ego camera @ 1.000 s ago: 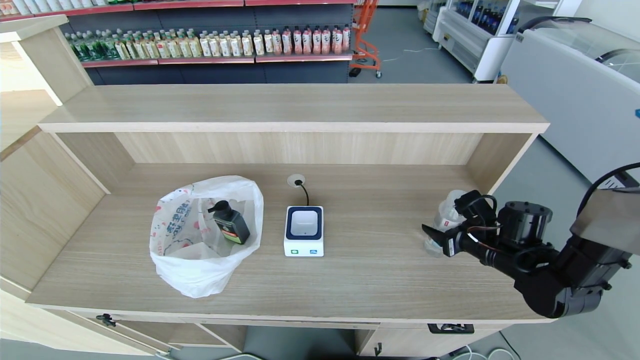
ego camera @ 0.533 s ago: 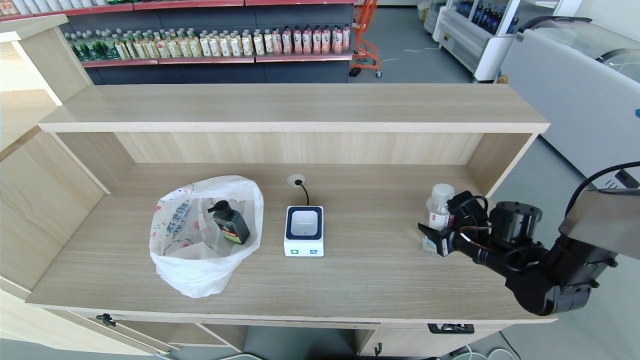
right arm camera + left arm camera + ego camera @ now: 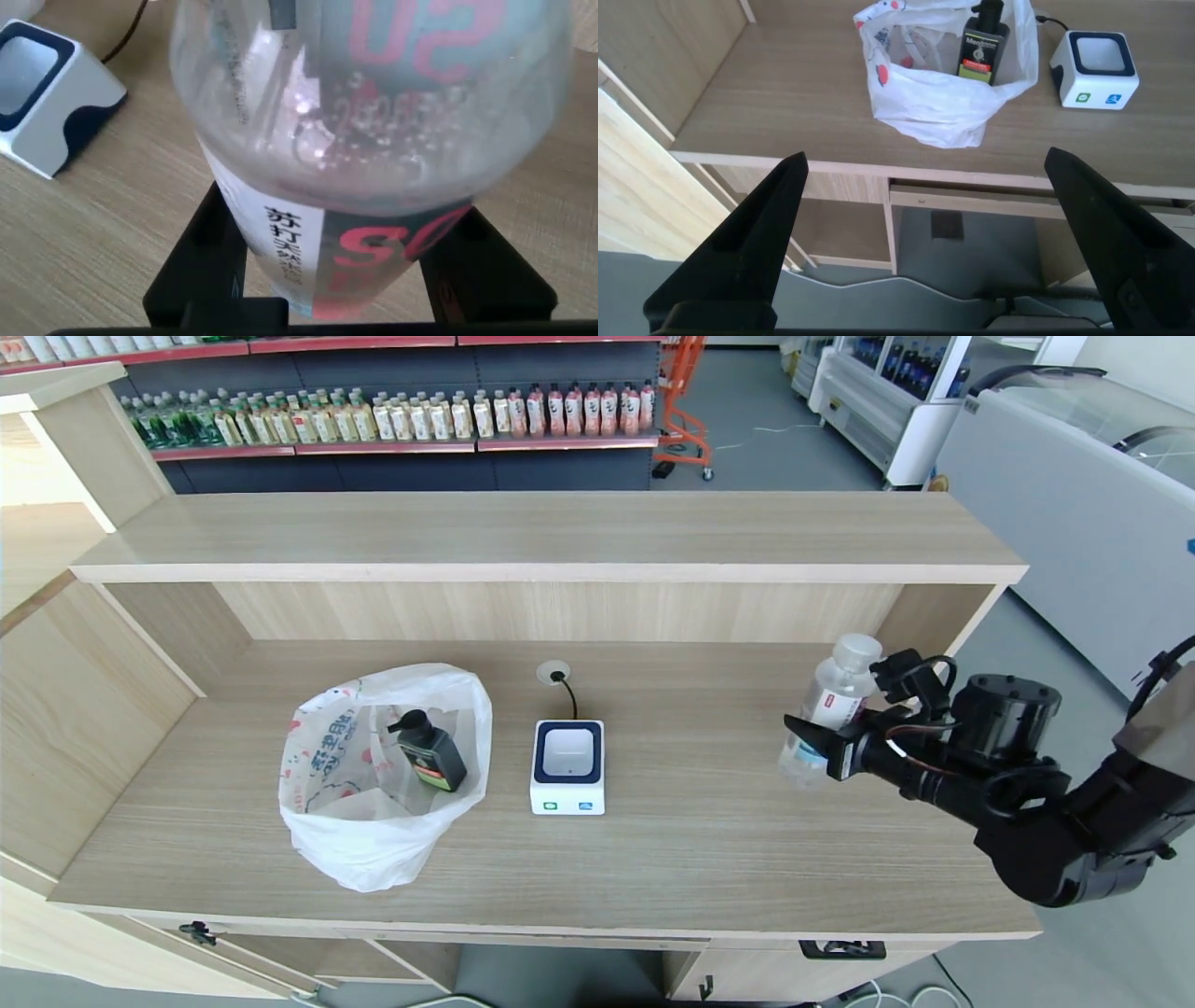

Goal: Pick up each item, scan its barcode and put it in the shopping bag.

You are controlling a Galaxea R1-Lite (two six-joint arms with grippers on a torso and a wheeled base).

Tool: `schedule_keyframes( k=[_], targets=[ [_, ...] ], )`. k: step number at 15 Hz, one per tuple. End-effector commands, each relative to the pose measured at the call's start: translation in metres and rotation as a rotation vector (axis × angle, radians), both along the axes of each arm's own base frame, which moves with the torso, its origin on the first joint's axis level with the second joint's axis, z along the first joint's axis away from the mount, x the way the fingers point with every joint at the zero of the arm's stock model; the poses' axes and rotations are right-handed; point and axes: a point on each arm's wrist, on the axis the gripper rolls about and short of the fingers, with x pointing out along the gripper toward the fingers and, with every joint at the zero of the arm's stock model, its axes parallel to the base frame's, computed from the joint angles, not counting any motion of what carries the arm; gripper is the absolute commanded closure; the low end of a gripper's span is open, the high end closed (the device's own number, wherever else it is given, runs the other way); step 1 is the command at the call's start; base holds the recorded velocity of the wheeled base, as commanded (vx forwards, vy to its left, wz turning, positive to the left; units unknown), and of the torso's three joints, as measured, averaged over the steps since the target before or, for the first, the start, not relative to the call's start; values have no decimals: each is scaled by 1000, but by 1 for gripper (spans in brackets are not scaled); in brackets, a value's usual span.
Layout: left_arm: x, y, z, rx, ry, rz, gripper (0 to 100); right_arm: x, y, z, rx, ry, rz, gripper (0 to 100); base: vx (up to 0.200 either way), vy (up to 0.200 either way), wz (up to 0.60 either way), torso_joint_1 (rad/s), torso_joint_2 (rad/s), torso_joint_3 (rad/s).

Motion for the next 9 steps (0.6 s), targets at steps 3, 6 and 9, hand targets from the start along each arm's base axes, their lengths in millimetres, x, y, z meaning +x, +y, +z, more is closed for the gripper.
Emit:
schedule_keyframes(
  k=[3, 6, 9],
  targets=[
    [0, 0, 0, 0, 0, 1, 0, -97, -9, 115, 268, -15, 446, 100, 0, 0, 0, 0, 0, 0],
    [0, 0, 0, 0, -2, 1, 0, -140, -6, 137, 270, -4, 659, 100, 0, 0, 0, 0, 0, 0],
    [0, 0, 0, 0, -2, 1, 0, -163, 0, 151, 304, 5, 756, 100, 0, 0, 0, 0, 0, 0]
  ],
)
